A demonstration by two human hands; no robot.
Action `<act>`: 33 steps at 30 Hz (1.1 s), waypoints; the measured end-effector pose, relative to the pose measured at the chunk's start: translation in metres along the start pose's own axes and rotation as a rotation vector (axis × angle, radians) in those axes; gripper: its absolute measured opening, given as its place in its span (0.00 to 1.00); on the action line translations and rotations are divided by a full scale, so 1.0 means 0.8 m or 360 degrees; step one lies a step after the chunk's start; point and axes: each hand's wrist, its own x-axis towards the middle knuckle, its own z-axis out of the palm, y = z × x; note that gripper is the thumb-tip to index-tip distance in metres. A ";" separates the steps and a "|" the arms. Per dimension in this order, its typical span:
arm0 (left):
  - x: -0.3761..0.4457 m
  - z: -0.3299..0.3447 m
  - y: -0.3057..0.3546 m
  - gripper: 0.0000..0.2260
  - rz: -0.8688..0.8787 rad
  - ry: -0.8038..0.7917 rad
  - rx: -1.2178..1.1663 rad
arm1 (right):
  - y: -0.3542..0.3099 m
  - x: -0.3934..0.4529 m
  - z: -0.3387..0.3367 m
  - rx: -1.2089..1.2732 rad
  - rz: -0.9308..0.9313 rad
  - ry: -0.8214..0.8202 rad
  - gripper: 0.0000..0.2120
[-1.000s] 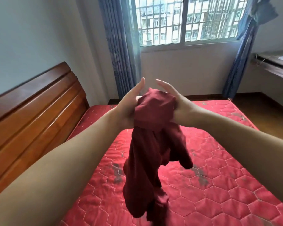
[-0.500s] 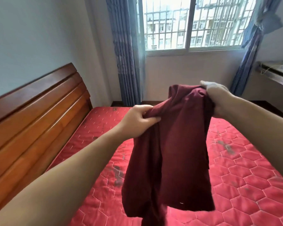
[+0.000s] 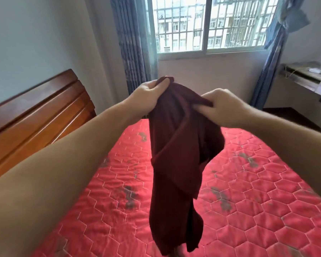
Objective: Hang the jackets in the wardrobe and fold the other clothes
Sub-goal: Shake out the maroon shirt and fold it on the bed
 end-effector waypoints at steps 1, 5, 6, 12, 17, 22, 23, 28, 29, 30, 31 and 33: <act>0.001 -0.009 0.000 0.11 0.0016 0.0026 0.0113 | 0.002 0.006 -0.011 0.0035 0.0049 -0.0022 0.22; -0.006 -0.021 -0.008 0.09 0.0158 -0.0243 0.0259 | -0.005 0.029 -0.057 0.0123 0.0218 0.0010 0.26; -0.008 -0.022 -0.010 0.14 0.0187 -0.0310 0.0409 | -0.006 0.034 -0.068 0.0165 0.0259 0.0040 0.25; -0.008 -0.043 -0.021 0.07 0.0327 0.0113 0.1504 | 0.004 0.028 -0.094 0.0279 0.0556 0.0190 0.21; -0.021 -0.008 -0.028 0.13 0.0472 0.0449 0.1046 | -0.002 0.043 -0.084 0.1636 0.0979 0.0477 0.10; -0.044 0.078 -0.043 0.19 0.0229 -0.0238 0.0511 | -0.008 0.062 -0.075 0.1982 0.1133 0.0280 0.12; -0.038 0.075 -0.040 0.11 0.0265 -0.0127 0.0542 | -0.001 0.059 -0.078 0.1852 0.1132 0.0348 0.11; -0.004 0.013 0.013 0.07 0.0110 0.0074 -0.0158 | 0.050 0.019 -0.088 0.1252 0.1245 0.0202 0.10; 0.002 0.007 0.024 0.08 0.0114 0.0017 -0.0108 | 0.057 0.013 -0.085 0.1238 0.1269 0.0128 0.09; 0.008 0.005 0.032 0.07 0.0110 -0.0032 -0.0012 | 0.064 0.011 -0.082 0.1243 0.1275 0.0073 0.08; 0.013 0.005 0.038 0.06 0.0083 -0.0072 0.0082 | 0.069 0.010 -0.080 0.1253 0.1290 0.0039 0.08; 0.018 0.004 0.050 0.06 -0.0059 -0.0168 0.0226 | 0.075 0.007 -0.083 0.1254 0.1334 -0.0020 0.06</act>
